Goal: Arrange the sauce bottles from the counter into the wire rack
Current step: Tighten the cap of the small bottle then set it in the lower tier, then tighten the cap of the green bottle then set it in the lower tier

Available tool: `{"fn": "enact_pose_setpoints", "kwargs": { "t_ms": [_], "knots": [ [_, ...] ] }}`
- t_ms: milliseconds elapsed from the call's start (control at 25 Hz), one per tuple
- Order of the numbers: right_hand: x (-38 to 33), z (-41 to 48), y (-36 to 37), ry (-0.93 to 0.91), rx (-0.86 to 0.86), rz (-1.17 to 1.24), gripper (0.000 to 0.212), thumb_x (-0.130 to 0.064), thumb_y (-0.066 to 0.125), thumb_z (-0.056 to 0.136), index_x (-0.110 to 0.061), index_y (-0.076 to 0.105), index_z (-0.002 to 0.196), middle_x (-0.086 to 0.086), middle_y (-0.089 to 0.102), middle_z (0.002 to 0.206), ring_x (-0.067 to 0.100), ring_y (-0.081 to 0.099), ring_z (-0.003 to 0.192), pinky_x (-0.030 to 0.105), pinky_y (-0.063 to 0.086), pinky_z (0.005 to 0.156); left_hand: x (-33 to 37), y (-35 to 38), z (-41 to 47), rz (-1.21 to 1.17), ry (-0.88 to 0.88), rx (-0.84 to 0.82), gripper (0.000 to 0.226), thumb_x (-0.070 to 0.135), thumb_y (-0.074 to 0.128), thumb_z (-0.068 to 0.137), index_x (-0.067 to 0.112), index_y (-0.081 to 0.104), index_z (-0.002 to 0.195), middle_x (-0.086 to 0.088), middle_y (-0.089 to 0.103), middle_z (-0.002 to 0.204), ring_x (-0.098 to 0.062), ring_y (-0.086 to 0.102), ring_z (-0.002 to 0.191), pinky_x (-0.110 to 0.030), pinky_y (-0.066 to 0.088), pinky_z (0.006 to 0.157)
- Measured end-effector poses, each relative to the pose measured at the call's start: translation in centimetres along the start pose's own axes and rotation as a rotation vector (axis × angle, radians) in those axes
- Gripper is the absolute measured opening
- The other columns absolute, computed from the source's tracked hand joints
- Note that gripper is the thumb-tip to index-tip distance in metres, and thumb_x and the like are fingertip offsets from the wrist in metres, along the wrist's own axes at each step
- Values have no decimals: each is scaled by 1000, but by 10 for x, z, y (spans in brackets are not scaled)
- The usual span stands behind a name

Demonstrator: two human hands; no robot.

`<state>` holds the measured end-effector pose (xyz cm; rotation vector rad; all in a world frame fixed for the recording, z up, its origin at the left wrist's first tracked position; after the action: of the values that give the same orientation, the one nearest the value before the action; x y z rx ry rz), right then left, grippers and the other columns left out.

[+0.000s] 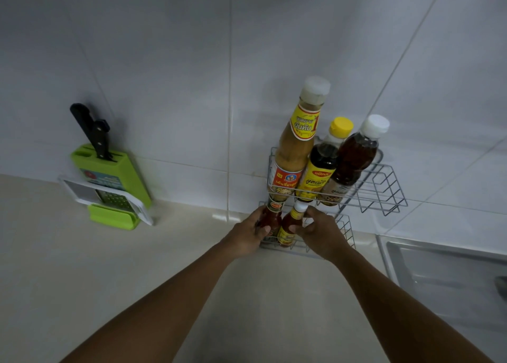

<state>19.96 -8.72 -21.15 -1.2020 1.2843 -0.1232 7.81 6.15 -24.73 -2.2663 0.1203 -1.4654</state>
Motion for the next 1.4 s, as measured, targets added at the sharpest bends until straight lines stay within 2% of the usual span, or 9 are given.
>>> {"fn": "enact_pose_setpoints", "kwargs": {
  "t_ms": [160,240,360,520,680,840,960,1200,1400],
  "knots": [
    [10,-4,-5,-7,-71,-14,54,-19,73,93,-21,54,143,3,61,144,14,73,90,27,57,73,-15,-17,-24,30,-83,-13,70,24,53,102,43,12,157,-5,43,155,-25,43,142,-24,42,92],
    [11,-8,-12,3,-60,20,57,-17,73,93,-24,52,146,5,60,146,18,74,99,30,60,75,-23,-36,-39,81,-114,12,61,25,51,102,40,25,155,-2,57,142,-21,53,129,-25,45,88],
    [7,-28,-26,46,53,41,54,-7,67,96,-19,52,146,3,60,139,13,70,92,12,49,60,-29,-64,-76,94,-141,19,41,21,51,100,34,51,139,-1,65,127,-20,63,111,-32,51,92],
    [8,-77,-32,-40,234,-1,50,15,49,84,-15,69,119,8,68,115,25,67,103,0,45,64,-3,-80,-135,122,-59,-30,37,6,52,96,38,59,114,-3,68,112,-22,64,98,-32,52,81],
    [25,-138,6,-173,-52,-106,37,16,56,80,-7,74,103,10,73,93,26,69,85,18,49,73,67,-52,-177,324,106,-185,48,-1,52,94,28,56,133,3,65,119,-24,66,111,-40,55,96],
    [43,-202,60,29,-495,-264,45,-9,71,86,-17,65,130,3,62,112,18,60,102,23,48,82,113,18,-219,516,163,-322,64,2,63,89,28,47,145,0,57,137,-18,60,118,-34,54,96],
    [57,-238,100,48,-592,-374,66,-22,78,82,-24,51,142,4,48,127,25,56,114,29,53,87,88,77,-241,706,33,-373,92,15,79,80,28,27,155,-3,44,152,-24,51,130,-40,51,102],
    [96,-272,133,23,-220,-269,26,-12,68,91,-17,65,117,7,49,113,29,61,100,36,52,86,-38,127,-256,169,-224,107,120,12,90,64,16,14,157,-10,38,154,-26,45,135,-30,43,101],
    [97,-285,109,16,-113,71,49,-4,77,77,-19,61,120,6,59,106,19,59,87,16,46,67,-107,149,-257,-80,-225,273,60,29,91,66,23,59,116,3,69,112,-21,66,106,-29,50,83]
  ]
}}
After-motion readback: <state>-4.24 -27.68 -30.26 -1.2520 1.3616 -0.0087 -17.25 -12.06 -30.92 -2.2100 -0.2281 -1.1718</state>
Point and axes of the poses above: each hand's wrist, its own z-axis towards the middle knuckle, its own y-axis out of the palm, x = y × z, the point moved 6 cm from there along z, towards the middle knuckle
